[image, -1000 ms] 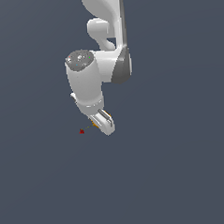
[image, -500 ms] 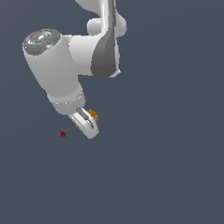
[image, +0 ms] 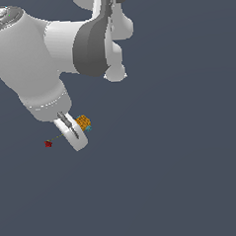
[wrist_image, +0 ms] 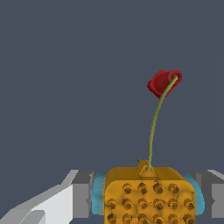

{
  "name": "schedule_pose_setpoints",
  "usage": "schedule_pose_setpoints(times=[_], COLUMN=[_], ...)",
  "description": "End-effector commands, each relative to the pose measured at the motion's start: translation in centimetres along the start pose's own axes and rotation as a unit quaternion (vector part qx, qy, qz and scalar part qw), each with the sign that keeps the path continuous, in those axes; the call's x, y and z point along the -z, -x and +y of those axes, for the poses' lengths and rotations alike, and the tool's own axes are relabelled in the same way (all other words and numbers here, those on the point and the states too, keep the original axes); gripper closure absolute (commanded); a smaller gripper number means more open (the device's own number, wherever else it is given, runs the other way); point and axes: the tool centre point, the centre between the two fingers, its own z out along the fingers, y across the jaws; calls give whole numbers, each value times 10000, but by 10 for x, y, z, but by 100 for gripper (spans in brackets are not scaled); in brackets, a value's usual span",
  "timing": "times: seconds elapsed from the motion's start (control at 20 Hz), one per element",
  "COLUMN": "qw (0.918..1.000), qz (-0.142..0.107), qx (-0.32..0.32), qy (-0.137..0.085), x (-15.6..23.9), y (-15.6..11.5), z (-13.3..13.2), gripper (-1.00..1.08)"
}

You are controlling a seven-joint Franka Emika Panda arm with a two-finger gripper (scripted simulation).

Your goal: Pick up the object and move it to a goal position.

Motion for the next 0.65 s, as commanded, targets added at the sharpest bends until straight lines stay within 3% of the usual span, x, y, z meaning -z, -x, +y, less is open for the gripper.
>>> schedule_pose_setpoints(times=[0.0, 0.6], qw=[10000, 10000], qz=[-1, -1], qx=[4, 4], qy=[-2, -2], x=[7, 18], y=[-7, -20], z=[-1, -1], gripper=[108, 108])
